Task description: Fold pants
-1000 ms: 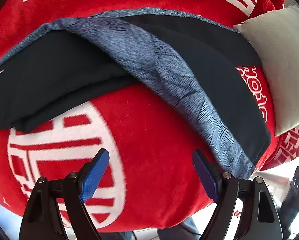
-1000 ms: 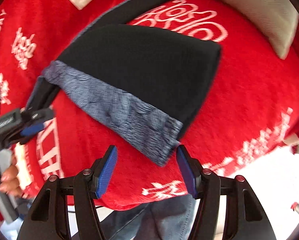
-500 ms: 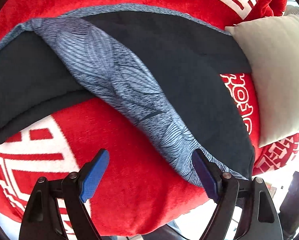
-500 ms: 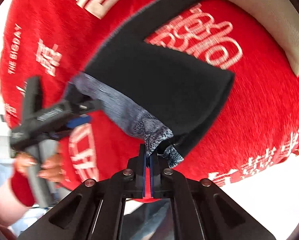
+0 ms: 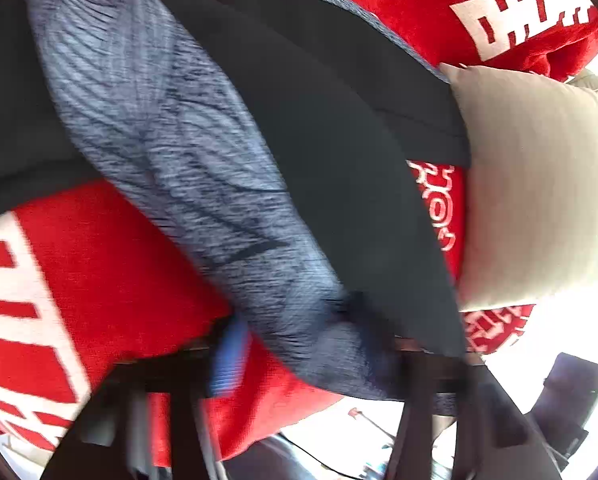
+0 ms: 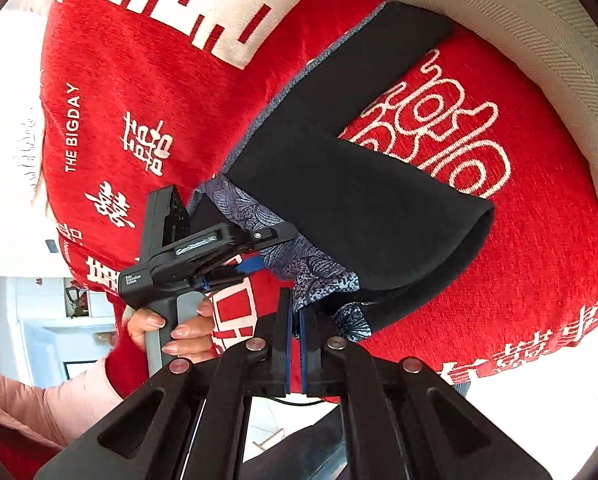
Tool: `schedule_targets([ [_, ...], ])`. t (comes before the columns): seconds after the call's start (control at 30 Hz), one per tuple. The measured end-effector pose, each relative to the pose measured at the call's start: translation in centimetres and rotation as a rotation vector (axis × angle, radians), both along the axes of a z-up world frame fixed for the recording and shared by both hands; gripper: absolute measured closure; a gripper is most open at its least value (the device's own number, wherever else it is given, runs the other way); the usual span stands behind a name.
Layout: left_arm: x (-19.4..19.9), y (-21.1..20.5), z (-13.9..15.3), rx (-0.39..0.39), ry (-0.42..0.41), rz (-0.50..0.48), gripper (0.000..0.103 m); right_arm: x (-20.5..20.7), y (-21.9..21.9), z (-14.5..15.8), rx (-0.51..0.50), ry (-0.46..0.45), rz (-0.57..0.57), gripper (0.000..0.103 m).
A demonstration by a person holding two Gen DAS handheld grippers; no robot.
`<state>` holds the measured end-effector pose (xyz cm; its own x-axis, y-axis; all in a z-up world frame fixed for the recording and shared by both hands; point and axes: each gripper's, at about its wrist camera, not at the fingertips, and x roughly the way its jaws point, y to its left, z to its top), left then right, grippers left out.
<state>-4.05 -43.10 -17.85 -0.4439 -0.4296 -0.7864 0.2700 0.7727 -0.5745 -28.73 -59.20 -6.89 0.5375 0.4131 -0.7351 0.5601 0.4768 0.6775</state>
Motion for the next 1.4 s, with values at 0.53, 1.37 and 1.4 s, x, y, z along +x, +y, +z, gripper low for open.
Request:
schedule_targets([
  [0.53, 5.0, -6.1, 8.8, -0.09, -0.232, -0.003, 0.093, 6.7, -8.9, 5.5, -0.195, -0.054, 0.052, 0.1],
  [1.37, 10.8, -10.7, 6.6, 0.084, -0.486, -0.086, 0.05, 22.1, -18.7, 0.8, -0.585, 0.139, 0.176, 0.033],
  [1.4, 10.6, -10.4, 6.4, 0.102, -0.496, -0.095, 0.05, 21.8, -18.2, 1.7, -0.624, 0.131, 0.17, 0.033],
])
